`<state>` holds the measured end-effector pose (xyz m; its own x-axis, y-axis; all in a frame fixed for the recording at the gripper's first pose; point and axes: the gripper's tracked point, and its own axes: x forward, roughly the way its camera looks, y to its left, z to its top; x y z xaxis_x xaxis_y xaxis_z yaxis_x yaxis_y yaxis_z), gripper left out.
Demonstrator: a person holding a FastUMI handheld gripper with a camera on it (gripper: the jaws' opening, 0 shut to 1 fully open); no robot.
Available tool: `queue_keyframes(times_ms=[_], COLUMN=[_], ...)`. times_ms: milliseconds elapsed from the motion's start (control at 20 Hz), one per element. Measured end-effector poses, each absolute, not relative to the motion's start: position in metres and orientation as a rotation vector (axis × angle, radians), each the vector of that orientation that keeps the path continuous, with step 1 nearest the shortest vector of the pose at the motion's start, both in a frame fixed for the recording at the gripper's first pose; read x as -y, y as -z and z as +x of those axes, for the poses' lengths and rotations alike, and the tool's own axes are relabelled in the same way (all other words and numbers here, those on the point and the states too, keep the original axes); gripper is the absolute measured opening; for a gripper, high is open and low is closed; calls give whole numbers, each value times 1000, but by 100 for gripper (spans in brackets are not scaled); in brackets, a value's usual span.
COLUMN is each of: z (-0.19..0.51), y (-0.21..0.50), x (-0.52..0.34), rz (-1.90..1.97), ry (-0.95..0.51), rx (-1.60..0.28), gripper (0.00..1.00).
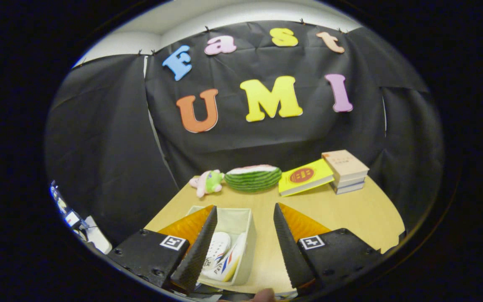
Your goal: Open the storage box then place both shoes into the box .Put the left shoe in first, then the right shoe, with the right side of both shoes facing outward in a uniform manner.
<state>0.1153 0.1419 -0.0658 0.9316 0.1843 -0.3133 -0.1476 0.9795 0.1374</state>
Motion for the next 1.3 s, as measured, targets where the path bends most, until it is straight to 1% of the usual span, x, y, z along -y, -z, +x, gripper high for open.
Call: queue_keyframes(times_ms=[100, 250, 450, 650, 1300], z=[107, 76, 44, 24, 27], y=[36, 1, -12, -7, 15], x=[-117, -97, -86, -98, -104], rz=[49, 17, -3, -29, 42], ry=[-107, -66, -54, -84, -106], rx=[-195, -50, 39, 48, 17], gripper=[100, 100, 100, 100, 100])
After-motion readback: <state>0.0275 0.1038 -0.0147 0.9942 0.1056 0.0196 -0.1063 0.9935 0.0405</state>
